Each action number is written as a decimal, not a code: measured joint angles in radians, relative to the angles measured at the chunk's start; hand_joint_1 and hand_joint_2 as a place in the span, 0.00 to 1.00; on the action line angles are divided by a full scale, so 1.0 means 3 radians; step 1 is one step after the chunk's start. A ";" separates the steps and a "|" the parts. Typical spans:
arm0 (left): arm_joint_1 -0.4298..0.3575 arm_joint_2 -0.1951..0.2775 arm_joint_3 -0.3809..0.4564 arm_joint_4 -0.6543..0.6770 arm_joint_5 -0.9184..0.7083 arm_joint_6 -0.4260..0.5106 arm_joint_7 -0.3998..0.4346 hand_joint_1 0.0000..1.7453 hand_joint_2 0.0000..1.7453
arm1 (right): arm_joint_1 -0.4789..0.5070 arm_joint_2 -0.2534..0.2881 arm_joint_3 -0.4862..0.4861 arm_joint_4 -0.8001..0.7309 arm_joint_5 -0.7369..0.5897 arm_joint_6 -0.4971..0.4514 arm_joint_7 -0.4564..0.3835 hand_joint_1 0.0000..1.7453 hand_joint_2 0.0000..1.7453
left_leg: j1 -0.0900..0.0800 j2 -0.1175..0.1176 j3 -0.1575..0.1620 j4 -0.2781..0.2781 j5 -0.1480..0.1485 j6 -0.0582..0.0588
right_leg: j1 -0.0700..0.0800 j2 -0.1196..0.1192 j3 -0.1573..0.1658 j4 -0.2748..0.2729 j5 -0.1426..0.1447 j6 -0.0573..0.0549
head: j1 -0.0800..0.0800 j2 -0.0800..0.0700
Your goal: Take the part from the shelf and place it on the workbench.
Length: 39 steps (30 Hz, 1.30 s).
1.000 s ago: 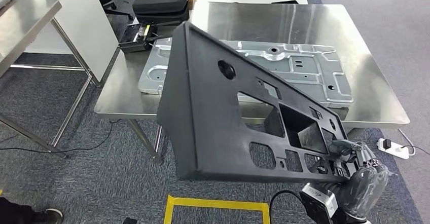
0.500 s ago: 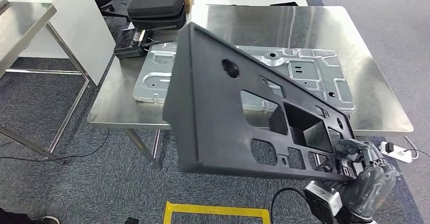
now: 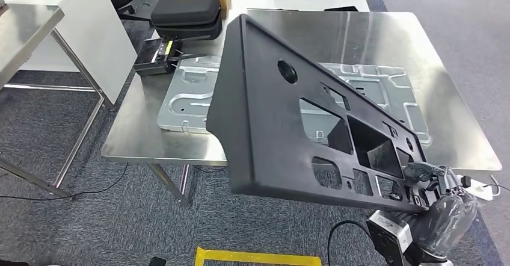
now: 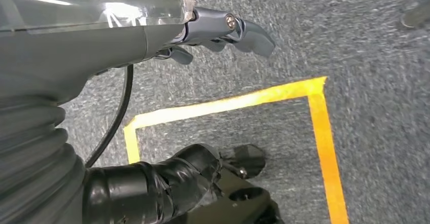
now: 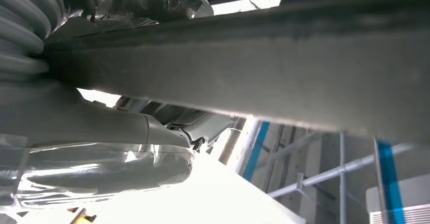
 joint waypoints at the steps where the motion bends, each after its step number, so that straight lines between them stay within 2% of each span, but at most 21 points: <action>1: 0.0003 -0.0002 0.0000 0.0000 -0.0002 0.0000 -0.0002 0.00 1.00 | -0.0008 -0.0009 -0.0005 -0.0003 0.0005 0.0000 0.0002 1.00 1.00 | 0.0010 0.0000 0.0027 -0.0031 0.0001 0.0016 | 0.0001 -0.0005 -0.0002 0.0030 -0.0021 0.0016 | 0.0002 0.0000; 3: 0.0001 -0.0008 -0.0001 0.0000 -0.0004 0.0001 -0.0007 0.00 1.00 | -0.0031 -0.0032 -0.0014 -0.0008 0.0016 0.0000 0.0009 1.00 1.00 | 0.0029 0.0001 0.0089 -0.0087 -0.0003 0.0052 | -0.0001 -0.0011 -0.0131 0.0293 -0.0138 0.0035 | 0.0006 0.0000; 5: -0.0005 -0.0010 -0.0002 0.0000 -0.0008 0.0002 -0.0008 0.00 1.00 | -0.0045 -0.0053 -0.0016 -0.0007 0.0024 0.0000 0.0022 1.00 1.00 | 0.0029 0.0002 0.0130 -0.0099 -0.0034 0.0076 | -0.0003 -0.0010 -0.0412 0.0731 -0.0279 0.0045 | 0.0008 0.0000; 7: -0.0001 -0.0011 -0.0003 0.0000 -0.0014 0.0003 -0.0003 0.00 1.00 | -0.0046 -0.0071 -0.0017 -0.0006 0.0032 0.0000 0.0045 1.00 1.00 | 0.0028 -0.0003 0.0183 -0.0097 -0.0079 0.0076 | -0.0007 -0.0011 -0.0598 0.0915 -0.0222 0.0051 | 0.0009 0.0000; 8: 0.0002 -0.0012 -0.0003 0.0000 -0.0017 0.0004 -0.0001 0.00 1.00 | -0.0046 -0.0081 -0.0017 -0.0006 0.0036 0.0000 0.0057 1.00 1.00 | 0.0029 -0.0007 0.0221 -0.0096 -0.0107 0.0071 | -0.0008 -0.0012 -0.0600 0.0821 -0.0091 0.0049 | 0.0009 0.0000; 10: 0.0004 -0.0016 -0.0003 0.0001 -0.0020 0.0005 0.0002 0.00 1.00 | -0.0051 -0.0094 -0.0017 -0.0005 0.0039 0.0000 0.0072 1.00 1.00 | 0.0023 -0.0013 0.0297 -0.0090 -0.0173 0.0048 | -0.0003 -0.0012 -0.0473 0.0417 0.0210 0.0032 | 0.0009 0.0000; 11: 0.0002 -0.0018 -0.0003 0.0001 -0.0022 0.0006 0.0002 0.00 1.00 | -0.0055 -0.0099 -0.0017 -0.0004 0.0040 0.0000 0.0079 1.00 1.00 | 0.0017 -0.0017 0.0319 -0.0081 -0.0206 0.0031 | 0.0003 -0.0011 -0.0402 0.0237 0.0292 0.0018 | 0.0008 0.0000; 13: -0.0005 -0.0019 -0.0003 0.0002 -0.0025 0.0009 0.0002 0.00 1.00 | -0.0060 -0.0103 -0.0016 -0.0001 0.0045 0.0002 0.0098 1.00 1.00 | 0.0004 -0.0018 0.0329 -0.0073 -0.0247 -0.0001 | 0.0016 -0.0005 -0.0339 0.0093 0.0301 -0.0011 | 0.0001 0.0000; 17: -0.0015 -0.0018 -0.0004 0.0001 -0.0034 0.0011 0.0002 0.00 1.00 | -0.0066 -0.0116 -0.0018 0.0000 0.0052 0.0001 0.0132 1.00 1.00 | 0.0015 -0.0005 0.0313 0.0041 -0.0352 -0.0072 | -0.0002 0.0000 -0.0276 0.0044 0.0257 -0.0083 | -0.0006 0.0000; 18: -0.0017 -0.0018 -0.0005 0.0001 -0.0034 0.0011 0.0002 0.00 1.00 | -0.0068 -0.0116 -0.0018 0.0000 0.0052 0.0001 0.0133 1.00 1.00 | 0.0022 -0.0003 0.0230 0.0210 -0.0426 -0.0091 | -0.0009 -0.0006 -0.0251 0.0033 0.0244 -0.0099 | -0.0008 0.0000; 21: -0.0012 -0.0018 -0.0006 0.0002 -0.0034 0.0011 0.0004 0.00 1.00 | -0.0072 -0.0118 -0.0019 0.0002 0.0052 0.0002 0.0134 1.00 1.00 | 0.0041 -0.0001 -0.0189 0.0862 -0.0608 -0.0126 | -0.0008 -0.0011 -0.0198 0.0030 0.0192 -0.0119 | -0.0010 0.0000; 22: -0.0006 -0.0018 -0.0006 0.0002 -0.0034 0.0011 0.0005 0.00 1.00 | -0.0072 -0.0118 -0.0019 0.0003 0.0052 0.0002 0.0135 1.00 1.00 | 0.0043 -0.0001 -0.0273 0.0934 -0.0564 -0.0128 | -0.0008 -0.0007 -0.0174 0.0030 0.0171 -0.0117 | -0.0010 0.0000; 23: -0.0001 -0.0018 -0.0005 0.0002 -0.0034 0.0011 0.0007 0.00 1.00 | -0.0072 -0.0120 -0.0019 0.0003 0.0052 0.0003 0.0136 1.00 1.00 | 0.0044 -0.0001 -0.0297 0.0876 -0.0448 -0.0124 | -0.0008 -0.0002 -0.0142 0.0030 0.0149 -0.0113 | -0.0011 0.0000; 25: 0.0003 -0.0017 -0.0006 0.0001 -0.0034 0.0011 0.0007 0.00 1.00 | -0.0078 -0.0122 -0.0019 0.0004 0.0052 0.0002 0.0139 1.00 1.00 | 0.0041 -0.0001 -0.0199 0.0480 -0.0116 -0.0097 | -0.0010 0.0005 -0.0077 0.0028 0.0096 -0.0095 | -0.0008 0.0000; 27: -0.0002 -0.0014 -0.0007 0.0001 -0.0035 0.0011 0.0008 0.00 1.00 | -0.0092 -0.0127 -0.0019 0.0008 0.0056 0.0002 0.0146 1.00 1.00 | 0.0021 0.0000 -0.0085 0.0143 0.0047 -0.0058 | -0.0002 0.0009 -0.0051 0.0032 0.0055 -0.0062 | -0.0008 0.0000; 29: -0.0009 -0.0013 -0.0008 0.0002 -0.0039 0.0013 0.0010 0.00 1.00 | -0.0109 -0.0137 -0.0019 0.0012 0.0070 0.0003 0.0166 1.00 1.00 | 0.0002 -0.0001 -0.0054 0.0057 0.0022 -0.0030 | 0.0003 0.0010 -0.0053 0.0023 0.0040 -0.0022 | -0.0010 0.0000; 32: -0.0007 -0.0017 -0.0009 0.0002 -0.0044 0.0022 0.0012 0.00 1.00 | -0.0138 -0.0165 -0.0018 0.0013 0.0093 0.0002 0.0195 1.00 1.00 | 0.0026 -0.0004 -0.0004 -0.0015 0.0013 0.0023 | -0.0001 0.0001 -0.0063 0.0085 -0.0025 0.0028 | -0.0008 0.0000; 34: -0.0012 -0.0018 -0.0010 0.0002 -0.0044 0.0027 0.0012 0.00 1.00 | -0.0156 -0.0184 -0.0018 0.0016 0.0098 0.0002 0.0200 1.00 1.00 | 0.0029 -0.0002 0.0039 -0.0045 0.0002 0.0060 | -0.0005 -0.0003 -0.0227 0.0410 -0.0170 0.0041 | -0.0006 0.0000; 36: -0.0016 -0.0018 -0.0012 0.0002 -0.0044 0.0021 0.0013 0.00 1.00 | -0.0162 -0.0199 -0.0018 0.0028 0.0099 0.0002 0.0202 1.00 1.00 | 0.0022 -0.0003 0.0068 -0.0046 -0.0025 0.0081 | -0.0006 -0.0004 -0.0487 0.0819 -0.0290 0.0048 | -0.0006 -0.0001; 37: -0.0015 -0.0019 -0.0013 0.0002 -0.0043 0.0014 0.0014 0.00 1.00 | -0.0163 -0.0207 -0.0018 0.0036 0.0099 0.0002 0.0208 1.00 1.00 | 0.0018 -0.0005 0.0088 -0.0043 -0.0044 0.0085 | -0.0006 -0.0004 -0.0573 0.0914 -0.0268 0.0049 | -0.0006 -0.0001; 39: -0.0013 -0.0019 -0.0013 0.0002 -0.0039 -0.0017 0.0014 0.00 1.00 | -0.0171 -0.0223 -0.0017 0.0052 0.0100 0.0003 0.0232 1.00 1.00 | 0.0013 -0.0013 0.0139 -0.0033 -0.0089 0.0079 | -0.0005 -0.0005 -0.0566 0.0736 -0.0032 0.0037 | -0.0006 -0.0001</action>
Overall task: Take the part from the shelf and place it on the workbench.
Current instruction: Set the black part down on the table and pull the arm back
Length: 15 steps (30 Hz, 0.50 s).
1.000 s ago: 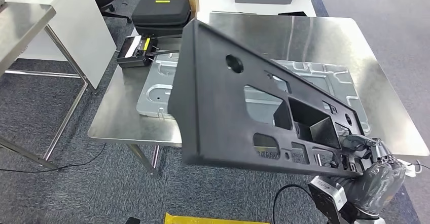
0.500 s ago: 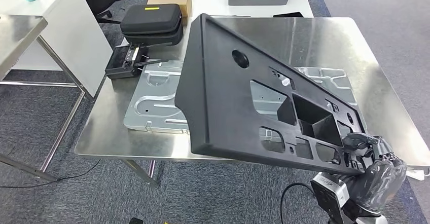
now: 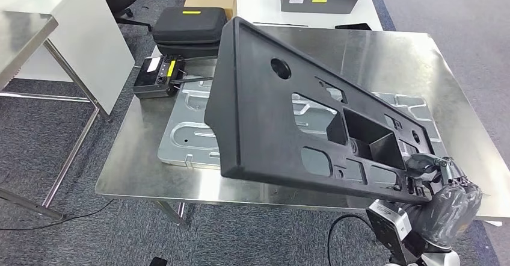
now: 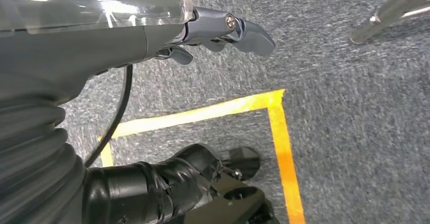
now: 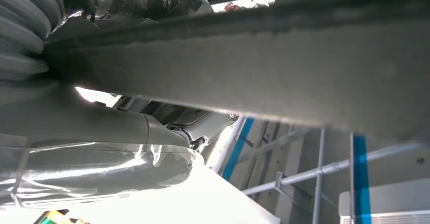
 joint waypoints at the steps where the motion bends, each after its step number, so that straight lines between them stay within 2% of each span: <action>1: 0.0001 -0.0001 0.0000 0.0000 0.0003 -0.0014 0.0000 0.00 1.00 | -0.0009 -0.0009 0.0000 0.0007 0.0003 0.0000 0.0014 1.00 1.00 | -0.0001 -0.0003 0.0022 0.0007 -0.0027 -0.0007 | 0.0003 0.0000 0.0068 -0.0212 0.0150 -0.0015 | 0.0001 0.0000; 2: 0.0000 -0.0004 -0.0001 0.0000 0.0004 -0.0016 -0.0001 0.00 1.00 | -0.0020 -0.0018 0.0002 0.0014 0.0007 0.0000 0.0027 1.00 1.00 | -0.0008 -0.0005 0.0039 0.0018 -0.0052 -0.0020 | 0.0016 0.0000 0.0136 -0.0402 0.0257 -0.0032 | 0.0000 0.0000; 3: -0.0002 -0.0008 -0.0002 0.0000 0.0000 0.0011 0.0002 0.00 1.00 | -0.0030 -0.0026 0.0003 0.0019 0.0012 0.0000 0.0038 1.00 1.00 | -0.0012 -0.0006 0.0044 0.0028 -0.0071 -0.0035 | 0.0027 -0.0001 0.0193 -0.0544 0.0307 -0.0048 | 0.0001 0.0000; 5: -0.0006 -0.0017 -0.0010 0.0001 -0.0015 0.0142 0.0035 0.00 1.00 | -0.0040 -0.0036 0.0006 0.0025 0.0030 0.0000 0.0058 1.00 1.00 | -0.0014 -0.0005 0.0040 0.0035 -0.0088 -0.0070 | 0.0052 0.0004 0.0228 -0.0628 0.0293 -0.0072 | -0.0002 0.0000; 8: -0.0015 -0.0023 -0.0020 0.0001 -0.0026 0.0335 0.0126 0.00 1.00 | -0.0041 -0.0040 0.0007 0.0025 0.0055 0.0000 0.0071 1.00 1.00 | -0.0011 0.0003 0.0031 0.0084 -0.0143 -0.0122 | 0.0025 0.0009 0.0268 -0.0683 0.0284 -0.0108 | -0.0005 0.0000; 9: -0.0020 -0.0024 -0.0022 0.0001 -0.0027 0.0359 0.0141 0.00 1.00 | -0.0044 -0.0041 0.0008 0.0025 0.0059 0.0000 0.0072 1.00 1.00 | -0.0009 0.0006 -0.0018 0.0198 -0.0210 -0.0141 | 0.0011 0.0003 0.0289 -0.0702 0.0282 -0.0122 | -0.0005 0.0000; 10: -0.0024 -0.0024 -0.0027 0.0001 -0.0029 0.0369 0.0146 0.00 1.00 | -0.0046 -0.0041 0.0009 0.0025 0.0062 0.0000 0.0072 1.00 1.00 | 0.0001 0.0008 -0.0111 0.0385 -0.0300 -0.0157 | 0.0007 -0.0006 0.0308 -0.0712 0.0277 -0.0135 | -0.0006 0.0000; 12: -0.0027 -0.0024 -0.0040 0.0001 -0.0033 0.0370 0.0143 0.00 1.00 | -0.0048 -0.0041 0.0011 0.0026 0.0064 0.0000 0.0072 1.00 1.00 | 0.0019 0.0010 -0.0362 0.0835 -0.0462 -0.0184 | 0.0003 -0.0016 0.0327 -0.0714 0.0260 -0.0152 | -0.0007 0.0000; 13: -0.0025 -0.0024 -0.0045 0.0001 -0.0033 0.0368 0.0140 0.00 1.00 | -0.0047 -0.0041 0.0012 0.0028 0.0064 0.0000 0.0072 1.00 1.00 | 0.0027 0.0010 -0.0454 0.0973 -0.0472 -0.0194 | 0.0002 -0.0016 0.0338 -0.0714 0.0250 -0.0154 | -0.0007 0.0000; 14: -0.0022 -0.0024 -0.0047 0.0001 -0.0031 0.0358 0.0130 0.00 1.00 | -0.0048 -0.0041 0.0013 0.0031 0.0065 0.0000 0.0072 1.00 1.00 | 0.0033 0.0011 -0.0486 0.0980 -0.0408 -0.0200 | 0.0000 -0.0013 0.0353 -0.0713 0.0240 -0.0151 | -0.0007 0.0000; 15: -0.0020 -0.0024 -0.0047 0.0001 -0.0027 0.0341 0.0114 0.00 1.00 | -0.0048 -0.0041 0.0013 0.0035 0.0066 0.0000 0.0073 1.00 1.00 | 0.0037 0.0011 -0.0457 0.0865 -0.0288 -0.0201 | -0.0002 -0.0010 0.0373 -0.0713 0.0229 -0.0144 | -0.0008 0.0000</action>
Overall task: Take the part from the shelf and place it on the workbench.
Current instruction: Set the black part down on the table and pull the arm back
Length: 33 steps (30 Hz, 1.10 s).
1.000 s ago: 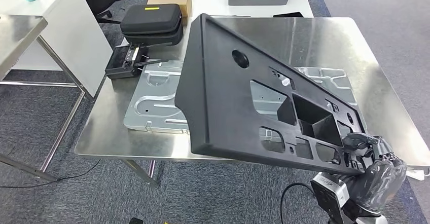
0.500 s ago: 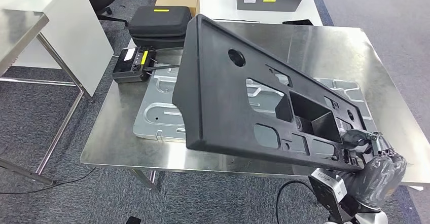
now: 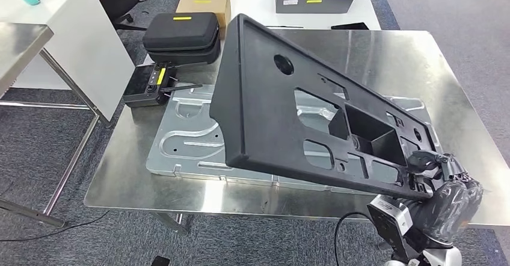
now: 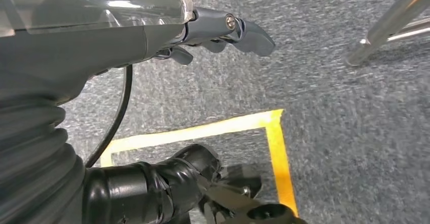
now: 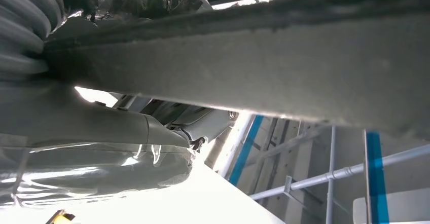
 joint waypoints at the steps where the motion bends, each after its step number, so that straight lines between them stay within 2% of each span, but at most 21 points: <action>1: 0.0000 0.0000 0.0000 0.0000 0.0005 -0.0023 -0.0023 0.00 1.00 | -0.0001 0.0000 0.0000 0.0003 0.0001 0.0000 0.0002 1.00 1.00 | 0.0002 0.0000 0.0081 -0.0215 0.0154 0.0005 | -0.0003 0.0003 0.0023 0.0000 -0.0013 0.0009 | 0.0000 0.0000; 2: -0.0002 0.0001 0.0000 0.0000 0.0009 -0.0047 -0.0048 0.00 1.00 | -0.0003 0.0000 0.0001 0.0004 0.0001 0.0000 0.0003 1.00 1.00 | -0.0002 0.0000 0.0176 -0.0447 0.0272 0.0014 | 0.0000 0.0004 0.0040 0.0002 -0.0028 0.0023 | 0.0001 0.0000; 4: -0.0007 0.0002 -0.0002 0.0000 0.0011 -0.0077 -0.0085 0.00 1.00 | -0.0011 -0.0002 0.0001 0.0005 0.0002 0.0000 0.0005 1.00 1.00 | -0.0014 -0.0002 0.0299 -0.0753 0.0373 0.0041 | 0.0011 0.0007 0.0045 0.0009 -0.0044 0.0058 | 0.0002 0.0000; 8: 0.0000 0.0000 -0.0006 0.0000 0.0011 -0.0088 -0.0105 0.00 1.00 | -0.0018 -0.0008 0.0002 0.0009 0.0002 0.0000 0.0007 1.00 1.00 | -0.0011 -0.0002 0.0329 -0.0841 0.0374 0.0119 | 0.0011 0.0007 0.0033 0.0032 -0.0078 0.0129 | 0.0003 0.0000; 10: -0.0002 -0.0001 -0.0006 0.0000 0.0012 -0.0088 -0.0107 0.00 1.00 | -0.0022 -0.0020 0.0002 0.0010 0.0002 0.0000 0.0007 1.00 1.00 | -0.0002 0.0001 0.0351 -0.0874 0.0386 0.0163 | 0.0002 0.0005 -0.0078 0.0288 -0.0236 0.0149 | 0.0005 0.0000; 12: -0.0004 0.0000 -0.0006 0.0000 0.0013 -0.0090 -0.0107 0.00 1.00 | -0.0023 -0.0030 0.0002 0.0014 0.0002 0.0000 0.0007 1.00 1.00 | -0.0014 0.0001 0.0354 -0.0872 0.0380 0.0183 | 0.0001 0.0004 -0.0302 0.0730 -0.0433 0.0160 | 0.0005 0.0000; 13: -0.0003 0.0000 -0.0006 0.0000 0.0013 -0.0091 -0.0107 0.00 1.00 | -0.0022 -0.0032 0.0002 0.0019 0.0002 0.0000 0.0007 1.00 1.00 | -0.0020 0.0001 0.0355 -0.0867 0.0374 0.0188 | 0.0001 0.0003 -0.0392 0.0890 -0.0470 0.0163 | 0.0005 0.0000; 14: 0.0000 0.0000 -0.0006 0.0000 0.0013 -0.0094 -0.0107 0.00 1.00 | -0.0022 -0.0033 0.0002 0.0026 0.0002 0.0000 0.0007 1.00 1.00 | -0.0026 -0.0001 0.0358 -0.0860 0.0366 0.0190 | 0.0001 0.0003 -0.0428 0.0932 -0.0437 0.0161 | 0.0005 0.0000; 15: 0.0001 0.0000 -0.0006 0.0000 0.0013 -0.0100 -0.0107 0.00 1.00 | -0.0023 -0.0036 0.0002 0.0031 0.0002 0.0000 0.0009 0.99 1.00 | -0.0030 -0.0004 0.0363 -0.0851 0.0357 0.0191 | 0.0002 0.0003 -0.0395 0.0835 -0.0337 0.0153 | 0.0005 0.0000; 17: 0.0002 0.0000 -0.0007 0.0000 0.0012 -0.0120 -0.0108 0.00 1.00 | -0.0034 -0.0049 0.0004 0.0038 0.0002 0.0000 0.0015 0.97 1.00 | -0.0036 -0.0009 0.0380 -0.0835 0.0333 0.0182 | 0.0007 0.0002 -0.0200 0.0400 -0.0092 0.0120 | 0.0005 0.0000; 18: 0.0000 0.0000 -0.0008 0.0000 0.0012 -0.0136 -0.0109 0.00 1.00 | -0.0046 -0.0056 0.0009 0.0042 0.0003 0.0000 0.0022 0.96 1.00 | -0.0042 -0.0011 0.0383 -0.0826 0.0323 0.0173 | 0.0017 0.0002 -0.0116 0.0208 -0.0019 0.0103 | 0.0005 0.0000; 19: -0.0001 0.0000 -0.0008 0.0000 0.0012 -0.0153 -0.0111 0.00 1.00 | -0.0056 -0.0063 0.0013 0.0045 0.0006 0.0000 0.0030 0.96 1.00 | -0.0044 -0.0010 0.0381 -0.0822 0.0317 0.0160 | 0.0028 0.0002 -0.0069 0.0094 0.0008 0.0090 | 0.0005 0.0000; 21: -0.0003 0.0001 -0.0009 0.0000 0.0015 -0.0180 -0.0116 0.00 1.00 | -0.0069 -0.0076 0.0023 0.0057 0.0017 0.0000 0.0051 0.97 1.00 | -0.0048 -0.0007 0.0375 -0.0820 0.0314 0.0129 | 0.0048 0.0007 -0.0060 0.0041 0.0005 0.0077 | 0.0005 0.0000; 24: -0.0004 0.0003 -0.0008 0.0000 0.0033 -0.0185 -0.0118 0.00 1.00 | -0.0090 -0.0088 0.0041 0.0077 0.0037 0.0000 0.0072 0.96 1.00 | -0.0045 -0.0005 0.0346 -0.0740 0.0243 0.0078 | 0.0019 0.0004 -0.0037 0.0007 0.0018 0.0040 | 0.0003 0.0000; 25: -0.0006 0.0004 -0.0008 0.0000 0.0040 -0.0182 -0.0119 0.00 0.75 | -0.0104 -0.0090 0.0049 0.0082 0.0041 0.0000 0.0074 0.96 1.00 | -0.0041 -0.0003 0.0292 -0.0614 0.0165 0.0060 | 0.0008 0.0000 -0.0027 -0.0003 0.0020 0.0025 | 0.0003 0.0000; 27: -0.0007 0.0004 -0.0008 0.0000 0.0047 -0.0174 -0.0116 0.00 0.25 | -0.0125 -0.0094 0.0063 0.0094 0.0056 0.0000 0.0083 0.97 1.00 | -0.0027 -0.0001 0.0101 -0.0208 -0.0033 0.0032 | 0.0008 -0.0006 -0.0021 -0.0003 0.0016 0.0010 | 0.0002 0.0000; 28: -0.0005 0.0004 -0.0008 0.0000 0.0046 -0.0168 -0.0111 0.00 0.00 | -0.0131 -0.0098 0.0070 0.0103 0.0076 0.0000 0.0093 0.98 1.00 | -0.0020 -0.0001 0.0002 -0.0016 -0.0096 0.0023 | 0.0008 -0.0008 -0.0020 -0.0002 0.0014 0.0006 | 0.0002 -0.0001; 29: -0.0003 0.0004 -0.0008 0.0000 0.0042 -0.0158 -0.0101 0.00 0.00 | -0.0136 -0.0101 0.0076 0.0114 0.0117 0.0000 0.0115 0.98 1.00 | -0.0015 -0.0001 -0.0054 0.0078 -0.0094 0.0018 | 0.0008 -0.0008 -0.0017 -0.0001 0.0011 0.0005 | 0.0002 0.0000; 30: -0.0002 0.0004 -0.0008 0.0000 0.0031 -0.0148 -0.0085 0.00 0.00 | -0.0147 -0.0105 0.0079 0.0127 0.0186 0.0000 0.0149 0.98 1.00 | -0.0012 -0.0001 -0.0049 0.0043 -0.0025 0.0019 | 0.0007 -0.0006 -0.0013 0.0000 0.0008 0.0005 | 0.0002 0.0000; 31: -0.0004 0.0004 -0.0009 0.0000 0.0018 -0.0139 -0.0066 0.00 0.00 | -0.0168 -0.0108 0.0081 0.0141 0.0304 0.0000 0.0204 0.99 1.00 | -0.0010 -0.0001 0.0012 -0.0107 0.0094 0.0024 | 0.0006 -0.0002 -0.0004 0.0001 0.0003 0.0008 | 0.0002 0.0000; 33: -0.0016 0.0005 -0.0018 0.0000 -0.0021 -0.0129 -0.0023 0.00 0.00 | -0.0245 -0.0125 0.0082 0.0178 0.0698 0.0004 0.0380 1.00 1.00 | -0.0015 -0.0001 0.0209 -0.0554 0.0311 0.0048 | 0.0012 0.0007 0.0012 0.0005 -0.0010 0.0027 | 0.0002 0.0000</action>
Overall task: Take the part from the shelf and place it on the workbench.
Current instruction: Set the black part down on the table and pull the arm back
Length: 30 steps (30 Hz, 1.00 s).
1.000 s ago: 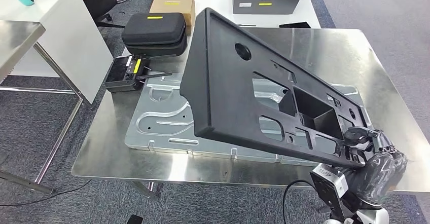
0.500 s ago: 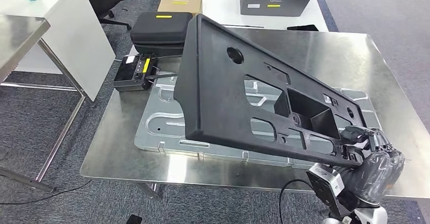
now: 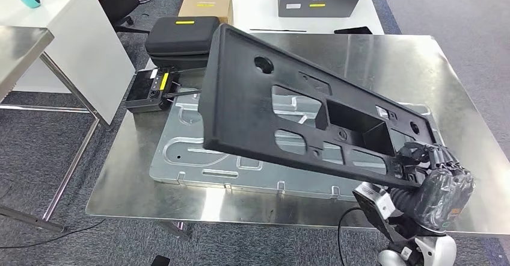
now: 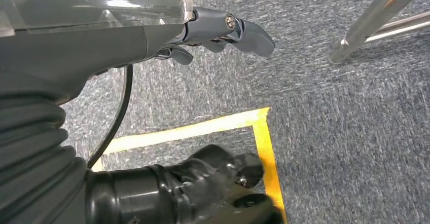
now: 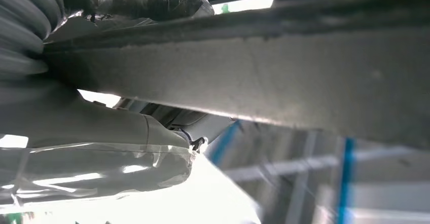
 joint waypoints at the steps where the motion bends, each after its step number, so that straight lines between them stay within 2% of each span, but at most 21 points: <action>1: -0.0011 0.0000 -0.0007 0.0000 -0.0018 -0.0001 0.0018 0.00 0.00 | -0.0053 -0.0018 0.0000 0.0026 0.0228 0.0008 0.0105 1.00 1.00 | -0.0006 0.0000 0.0070 -0.0155 0.0048 0.0013 | 0.0005 0.0004 0.0000 0.0002 -0.0003 0.0016 | 0.0001 0.0000; 2: -0.0022 0.0000 -0.0018 0.0000 -0.0038 -0.0008 0.0035 0.00 0.00 | -0.0110 -0.0044 0.0000 0.0061 0.0455 0.0028 0.0216 1.00 1.00 | -0.0013 -0.0001 0.0106 -0.0241 0.0059 0.0023 | 0.0011 0.0007 -0.0003 0.0003 -0.0004 0.0033 | 0.0001 0.0000; 4: -0.0035 0.0000 -0.0040 0.0000 -0.0067 -0.0033 0.0061 0.00 0.00 | -0.0229 -0.0112 0.0000 0.0158 0.0782 0.0093 0.0390 0.99 1.00 | -0.0017 -0.0002 0.0113 -0.0267 0.0055 0.0049 | 0.0014 0.0009 -0.0006 -0.0005 0.0004 0.0072 | 0.0001 0.0001; 6: -0.0045 -0.0005 -0.0067 0.0000 -0.0097 -0.0055 0.0089 0.00 0.00 | -0.0364 -0.0210 0.0000 0.0305 0.0979 0.0173 0.0530 0.99 1.00 | -0.0006 -0.0001 0.0129 -0.0306 0.0078 0.0095 | 0.0006 0.0005 -0.0017 0.0034 -0.0036 0.0109 | 0.0002 0.0000; 8: -0.0066 -0.0009 -0.0090 0.0000 -0.0128 -0.0064 0.0117 0.00 0.00 | -0.0523 -0.0321 -0.0001 0.0484 0.1094 0.0256 0.0648 1.00 1.00 | 0.0000 0.0002 0.0139 -0.0335 0.0099 0.0129 | -0.0003 0.0001 -0.0144 0.0309 -0.0197 0.0135 | 0.0003 0.0000; 10: -0.0080 -0.0009 -0.0113 0.0000 -0.0151 -0.0076 0.0143 0.00 0.00 | -0.0670 -0.0415 -0.0001 0.0693 0.1161 0.0333 0.0736 1.00 1.00 | -0.0008 0.0003 0.0132 -0.0333 0.0100 0.0141 | -0.0004 0.0001 -0.0361 0.0750 -0.0379 0.0152 | 0.0003 0.0000; 11: -0.0082 -0.0009 -0.0128 0.0000 -0.0160 -0.0082 0.0156 0.00 0.00 | -0.0732 -0.0461 -0.0001 0.0816 0.1179 0.0360 0.0771 0.99 1.00 | -0.0012 0.0002 0.0131 -0.0330 0.0098 0.0144 | -0.0004 0.0000 -0.0433 0.0886 -0.0401 0.0157 | 0.0003 0.0000; 12: -0.0082 -0.0009 -0.0142 0.0000 -0.0167 -0.0086 0.0165 0.00 0.00 | -0.0785 -0.0502 -0.0001 0.0928 0.1185 0.0375 0.0799 0.99 1.00 | -0.0015 0.0000 0.0131 -0.0324 0.0096 0.0146 | -0.0004 0.0000 -0.0458 0.0919 -0.0368 0.0157 | 0.0003 0.0000; 14: -0.0083 -0.0009 -0.0159 0.0000 -0.0177 -0.0089 0.0176 0.00 0.00 | -0.0845 -0.0552 -0.0001 0.1063 0.1189 0.0381 0.0827 1.00 1.00 | -0.0017 -0.0004 0.0133 -0.0316 0.0092 0.0149 | -0.0004 0.0000 -0.0434 0.0843 -0.0270 0.0153 | 0.0004 -0.0001; 17: -0.0083 -0.0009 -0.0162 0.0000 -0.0180 -0.0089 0.0178 0.00 0.00 | -0.0860 -0.0563 -0.0001 0.1090 0.1190 0.0381 0.0831 1.00 1.00 | -0.0018 -0.0005 0.0134 -0.0313 0.0091 0.0149 | -0.0004 0.0000 -0.0413 0.0793 -0.0234 0.0151 | 0.0003 0.0000; 18: -0.0084 -0.0009 -0.0165 0.0000 -0.0182 -0.0090 0.0180 0.00 0.00 | -0.0878 -0.0574 -0.0001 0.1122 0.1190 0.0381 0.0836 1.00 1.00 | -0.0018 -0.0006 0.0135 -0.0310 0.0089 0.0148 | -0.0004 0.0000 -0.0378 0.0716 -0.0189 0.0147 | 0.0003 0.0000; 19: -0.0086 -0.0010 -0.0169 0.0000 -0.0184 -0.0090 0.0182 0.00 0.00 | -0.0899 -0.0587 -0.0001 0.1159 0.1190 0.0380 0.0843 1.00 1.00 | -0.0019 -0.0007 0.0135 -0.0307 0.0086 0.0147 | -0.0003 0.0000 -0.0336 0.0625 -0.0136 0.0143 | 0.0003 0.0000; 20: -0.0092 -0.0013 -0.0175 0.0000 -0.0188 -0.0091 0.0188 0.00 0.00 | -0.0956 -0.0618 -0.0004 0.1257 0.1180 0.0379 0.0856 0.99 1.00 | -0.0027 -0.0009 0.0133 -0.0298 0.0079 0.0142 | 0.0006 -0.0001 -0.0252 0.0440 -0.0065 0.0131 | 0.0003 0.0000; 21: -0.0100 -0.0017 -0.0190 0.0000 -0.0192 -0.0094 0.0195 0.00 0.00 | -0.1032 -0.0670 -0.0021 0.1429 0.1163 0.0376 0.0875 0.99 1.00 | -0.0032 -0.0011 0.0125 -0.0290 0.0077 0.0128 | 0.0017 -0.0002 -0.0174 0.0255 0.0000 0.0112 | 0.0003 0.0000; 23: -0.0118 -0.0024 -0.0225 0.0000 -0.0195 -0.0098 0.0207 0.00 0.00 | -0.1169 -0.0775 -0.0069 0.1830 0.1150 0.0372 0.0919 0.99 1.00 | -0.0045 -0.0010 0.0091 -0.0238 0.0036 0.0078 | 0.0015 -0.0010 -0.0066 -0.0002 0.0064 0.0058 | 0.0001 0.0000; 24: -0.0124 -0.0025 -0.0241 0.0000 -0.0195 -0.0100 0.0210 0.00 0.00 | -0.1205 -0.0813 -0.0094 0.2005 0.1158 0.0369 0.0937 0.99 1.00 | -0.0042 -0.0007 0.0049 -0.0154 -0.0016 0.0051 | 0.0005 -0.0013 -0.0057 -0.0028 0.0072 0.0033 | 0.0000 0.0000; 25: -0.0128 -0.0025 -0.0249 0.0000 -0.0194 -0.0099 0.0211 0.00 0.00 | -0.1220 -0.0828 -0.0105 0.2123 0.1175 0.0367 0.0953 0.99 1.00 | -0.0037 -0.0004 -0.0024 0.0006 -0.0106 0.0029 | -0.0007 -0.0017 -0.0048 -0.0041 0.0078 0.0015 | -0.0001 0.0000; 27: -0.0131 -0.0025 -0.0255 0.0000 -0.0192 -0.0100 0.0211 0.00 0.00 | -0.1232 -0.0842 -0.0120 0.2309 0.1195 0.0358 0.0977 1.00 1.00 | -0.0021 -0.0001 -0.0233 0.0435 -0.0288 0.0001 | -0.0006 -0.0021 -0.0046 -0.0040 0.0074 -0.0004 | -0.0001 0.0000; 28: -0.0130 -0.0025 -0.0256 0.0000 -0.0191 -0.0100 0.0211 0.00 0.00 | -0.1230 -0.0846 -0.0125 0.2388 0.1201 0.0354 0.0986 1.00 1.00 | -0.0013 -0.0001 -0.0320 0.0598 -0.0329 -0.0008 | -0.0005 -0.0022 -0.0045 -0.0037 0.0070 -0.0006 | -0.0001 0.0000; 29: -0.0128 -0.0025 -0.0257 0.0000 -0.0190 -0.0100 0.0212 0.00 0.00 | -0.1228 -0.0847 -0.0128 0.2455 0.1204 0.0353 0.0991 1.00 1.00 | -0.0008 -0.0001 -0.0353 0.0643 -0.0303 -0.0012 | -0.0006 -0.0021 -0.0044 -0.0033 0.0066 -0.0007 | -0.0001 0.0000; 30: -0.0127 -0.0025 -0.0257 0.0000 -0.0189 -0.0099 0.0212 0.00 0.00 | -0.1227 -0.0848 -0.0129 0.2513 0.1205 0.0354 0.0992 0.99 1.00 | -0.0005 -0.0001 -0.0325 0.0562 -0.0219 -0.0011 | -0.0006 -0.0017 -0.0040 -0.0029 0.0060 -0.0004 | -0.0001 0.0000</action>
